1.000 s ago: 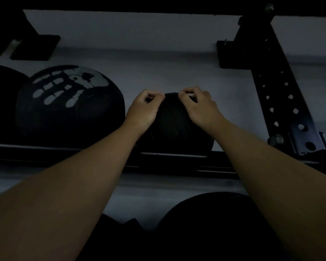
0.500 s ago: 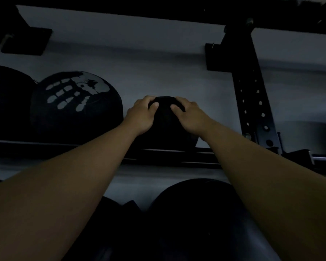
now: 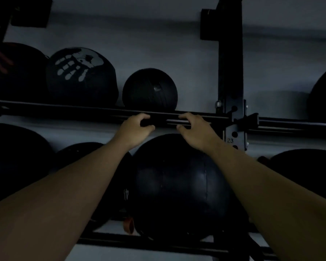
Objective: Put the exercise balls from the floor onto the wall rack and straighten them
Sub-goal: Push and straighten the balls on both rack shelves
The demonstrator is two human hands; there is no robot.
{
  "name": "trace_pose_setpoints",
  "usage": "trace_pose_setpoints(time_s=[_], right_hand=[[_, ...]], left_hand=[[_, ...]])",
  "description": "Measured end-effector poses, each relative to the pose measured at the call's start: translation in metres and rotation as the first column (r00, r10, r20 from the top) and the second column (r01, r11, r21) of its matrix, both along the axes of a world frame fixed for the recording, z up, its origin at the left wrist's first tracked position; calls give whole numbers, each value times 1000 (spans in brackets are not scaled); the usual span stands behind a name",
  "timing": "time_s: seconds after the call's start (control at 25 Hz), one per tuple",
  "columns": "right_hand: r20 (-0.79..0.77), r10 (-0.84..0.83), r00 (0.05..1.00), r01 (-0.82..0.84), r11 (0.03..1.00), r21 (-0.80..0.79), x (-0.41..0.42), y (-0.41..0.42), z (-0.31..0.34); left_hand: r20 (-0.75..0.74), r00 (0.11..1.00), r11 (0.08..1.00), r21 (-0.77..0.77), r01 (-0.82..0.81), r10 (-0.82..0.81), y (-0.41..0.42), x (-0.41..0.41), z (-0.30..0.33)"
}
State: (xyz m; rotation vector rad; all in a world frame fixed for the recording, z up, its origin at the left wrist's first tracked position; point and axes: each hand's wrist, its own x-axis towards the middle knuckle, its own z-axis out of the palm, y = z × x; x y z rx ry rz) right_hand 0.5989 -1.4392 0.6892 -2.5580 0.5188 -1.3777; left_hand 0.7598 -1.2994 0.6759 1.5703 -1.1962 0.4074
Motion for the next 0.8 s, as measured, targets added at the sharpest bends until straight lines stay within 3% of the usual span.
trace_pose_setpoints(time_s=[0.24,0.44,0.68,0.8], right_hand=[[-134,-159,978,168,984,61,-17,-24,-77],[-25,-190,982,191,980,61,-5,-34,-80],[9,-157,988,150,957,247,-8,-47,-74],[38,-205,978,192,957,215,-4,-31,-96]], left_hand=[[-236,971,987,160,-2,40,-24,-27,-85],[-403,907,989,125,-75,120,-47,-49,-111],[-393,912,971,-144,-190,120,-73,-45,-129],[-326,942,981,-142,-134,82,-65,-21,-128]])
